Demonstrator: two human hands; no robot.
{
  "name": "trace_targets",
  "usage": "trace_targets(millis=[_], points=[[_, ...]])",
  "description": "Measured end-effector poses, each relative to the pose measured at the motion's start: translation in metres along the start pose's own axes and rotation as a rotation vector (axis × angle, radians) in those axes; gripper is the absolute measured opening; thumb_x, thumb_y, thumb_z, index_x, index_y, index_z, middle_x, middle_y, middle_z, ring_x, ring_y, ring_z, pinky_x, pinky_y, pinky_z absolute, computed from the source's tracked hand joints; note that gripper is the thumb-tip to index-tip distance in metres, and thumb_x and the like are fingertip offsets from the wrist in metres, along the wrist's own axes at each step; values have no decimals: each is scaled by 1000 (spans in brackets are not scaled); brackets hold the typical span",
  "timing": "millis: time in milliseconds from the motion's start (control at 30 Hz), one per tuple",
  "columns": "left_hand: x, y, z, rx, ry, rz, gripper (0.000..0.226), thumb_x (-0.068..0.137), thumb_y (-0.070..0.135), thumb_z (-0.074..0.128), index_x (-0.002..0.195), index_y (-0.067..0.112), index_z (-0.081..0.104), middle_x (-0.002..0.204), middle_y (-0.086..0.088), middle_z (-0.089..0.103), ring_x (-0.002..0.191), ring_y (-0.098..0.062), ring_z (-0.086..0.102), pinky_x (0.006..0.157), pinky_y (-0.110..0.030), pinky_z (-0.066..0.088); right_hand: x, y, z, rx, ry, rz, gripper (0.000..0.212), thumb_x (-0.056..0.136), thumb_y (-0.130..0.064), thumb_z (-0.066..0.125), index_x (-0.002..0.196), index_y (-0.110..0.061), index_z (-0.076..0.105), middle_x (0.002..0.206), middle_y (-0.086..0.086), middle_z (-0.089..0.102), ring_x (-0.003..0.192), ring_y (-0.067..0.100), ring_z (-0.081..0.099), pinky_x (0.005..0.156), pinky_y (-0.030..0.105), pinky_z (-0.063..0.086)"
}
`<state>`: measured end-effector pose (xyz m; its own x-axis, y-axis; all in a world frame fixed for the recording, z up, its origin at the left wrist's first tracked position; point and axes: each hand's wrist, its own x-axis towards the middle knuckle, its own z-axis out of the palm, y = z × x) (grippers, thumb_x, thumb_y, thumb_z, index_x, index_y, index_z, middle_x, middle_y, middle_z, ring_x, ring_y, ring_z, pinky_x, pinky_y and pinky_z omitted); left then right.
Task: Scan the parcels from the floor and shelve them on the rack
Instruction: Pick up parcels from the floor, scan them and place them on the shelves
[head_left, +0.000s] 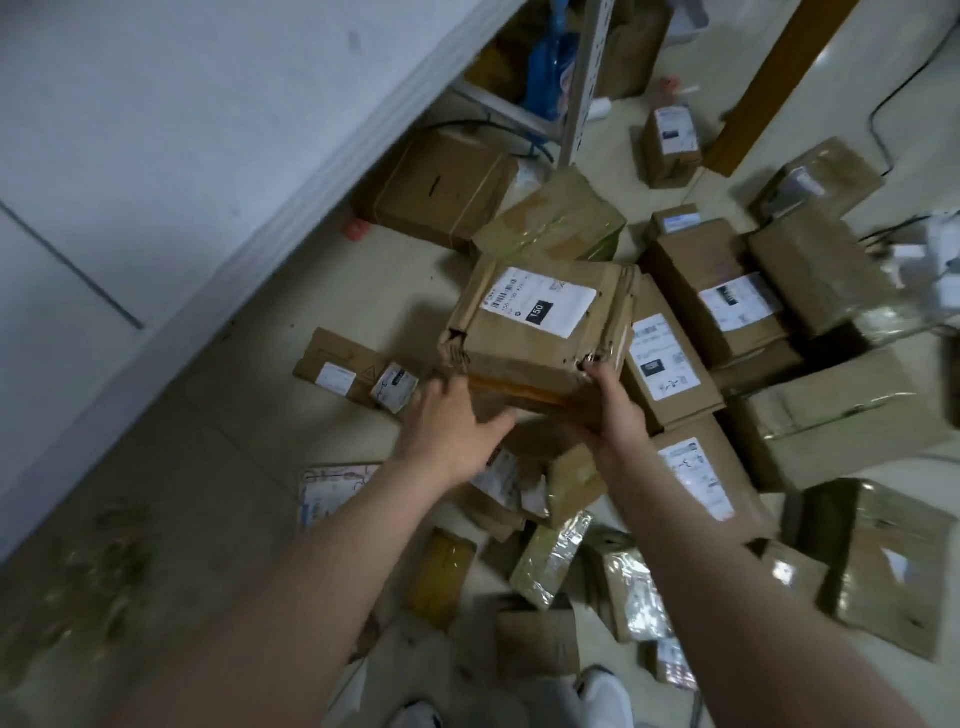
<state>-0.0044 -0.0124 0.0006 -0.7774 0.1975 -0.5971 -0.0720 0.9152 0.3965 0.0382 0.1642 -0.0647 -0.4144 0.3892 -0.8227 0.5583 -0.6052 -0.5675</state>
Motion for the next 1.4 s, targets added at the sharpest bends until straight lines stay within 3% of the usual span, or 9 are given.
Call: trace_targets(millis=[133,267,400,600,800,967,1167,1300,1400], points=[[-84,71,-51,-562,-70,-267,124,58,95,54,155,21,32,158,-3,39,142,-31,40,115,-52,35,-126,-53,-21,182,-38,19,32,84,-42,70,106,-19,64,103,5,68,92,17,64,77,29,49],[-167,142,-94,-806,-131,-337,117,47,89,63,140,20,48,147,-8,50,129,-29,51,112,-50,41,-253,-95,-55,243,-63,66,50,81,-48,70,118,-14,64,112,10,70,100,22,64,79,32,48],[-240,204,-125,-1031,-210,-306,130,40,80,80,148,19,41,142,-7,54,130,-30,51,115,-49,38,-351,-132,-95,290,-39,6,55,80,-37,74,122,-4,62,95,9,70,74,16,62,64,28,47],[-328,232,-127,-1091,-258,-216,124,37,81,85,137,22,41,129,-9,63,118,-30,61,107,-50,47,-471,-148,-129,551,-50,-13,10,91,-24,63,94,-15,67,90,11,64,81,23,57,69,29,41],[-413,251,-151,-1098,-191,-40,91,74,36,84,144,19,28,129,-10,60,113,-30,62,98,-49,54,-547,-127,-144,656,-42,-68,54,61,-42,79,105,-15,65,85,8,63,64,18,54,52,24,37],[-438,262,-161,-1097,-152,78,103,58,47,85,142,19,32,134,-9,61,117,-29,63,105,-50,50,-580,-147,-163,761,-81,-134,36,78,-50,67,94,-18,65,74,5,72,72,25,62,84,39,41],[-458,288,-152,-1070,-162,203,115,42,61,87,142,22,49,130,-1,67,118,-23,64,107,-52,48,-600,-173,-206,799,-42,-234,32,85,-50,64,94,-20,71,76,7,74,80,30,66,95,51,49],[-474,313,-139,-1020,-250,225,142,25,78,84,146,17,46,135,-8,63,122,-29,61,108,-54,47,-599,-184,-247,850,-32,-269,41,78,-53,69,102,-20,71,70,4,59,54,18,55,60,25,45],[-484,340,-127,-1003,-258,241,124,43,71,83,146,15,44,134,-10,62,121,-28,60,109,-52,46,-588,-196,-283,873,-28,-255,29,85,-45,65,100,-21,64,56,0,49,33,9,43,40,17,38]])
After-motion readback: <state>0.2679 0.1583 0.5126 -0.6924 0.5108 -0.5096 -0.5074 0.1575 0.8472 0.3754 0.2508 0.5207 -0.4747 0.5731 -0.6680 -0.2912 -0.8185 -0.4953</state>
